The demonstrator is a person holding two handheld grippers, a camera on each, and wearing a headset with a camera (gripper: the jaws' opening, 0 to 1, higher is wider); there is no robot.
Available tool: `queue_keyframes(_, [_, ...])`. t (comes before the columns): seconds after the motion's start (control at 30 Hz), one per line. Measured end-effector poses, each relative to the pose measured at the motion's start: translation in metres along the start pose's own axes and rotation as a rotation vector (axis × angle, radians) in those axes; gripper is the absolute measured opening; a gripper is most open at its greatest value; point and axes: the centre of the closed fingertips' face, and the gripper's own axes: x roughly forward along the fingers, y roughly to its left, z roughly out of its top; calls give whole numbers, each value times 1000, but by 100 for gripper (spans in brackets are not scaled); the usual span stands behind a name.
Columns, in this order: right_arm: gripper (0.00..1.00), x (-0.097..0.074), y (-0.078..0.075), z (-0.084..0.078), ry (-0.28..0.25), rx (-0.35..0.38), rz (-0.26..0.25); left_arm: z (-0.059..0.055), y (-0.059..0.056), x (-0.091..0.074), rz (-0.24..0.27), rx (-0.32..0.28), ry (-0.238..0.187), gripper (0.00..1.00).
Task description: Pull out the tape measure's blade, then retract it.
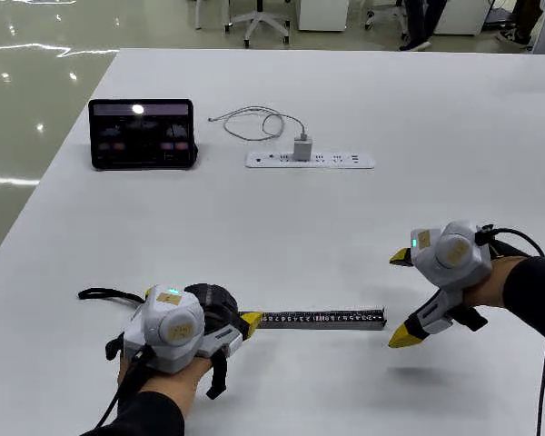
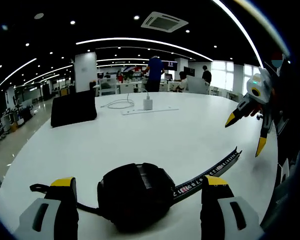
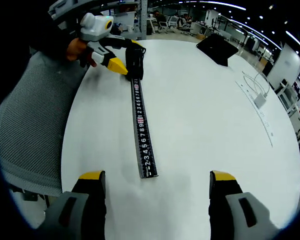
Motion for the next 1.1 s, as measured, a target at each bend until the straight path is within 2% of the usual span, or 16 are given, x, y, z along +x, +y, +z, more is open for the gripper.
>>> queue_keyframes(0.07, [75,4,2,-2,17,-2,18,0,-1,1,-6,-4,0,100])
queue_keyframes(0.2, [55,9,9,-4,37,-16,55,-6,0,3,-6,-6,11,100])
queue_keyframes(0.37, [40,15,13,-6,60,-24,83,-7,2,3,-5,-29,10,100])
queue_keyframes(0.57, [36,21,13,-9,75,-43,91,-6,-1,3,-20,-26,1,100])
queue_keyframes(0.67, [27,24,13,-10,95,-134,89,-4,-2,3,-23,-28,-8,100])
queue_keyframes(0.7, [23,24,14,-10,93,-122,92,-4,-2,3,-22,-27,-8,100])
queue_keyframes(0.97, [19,27,16,-14,111,-114,113,-1,0,4,-18,-42,-18,100])
queue_keyframes(1.1, [21,29,15,-14,104,-100,115,0,-1,4,-17,-46,-21,100])
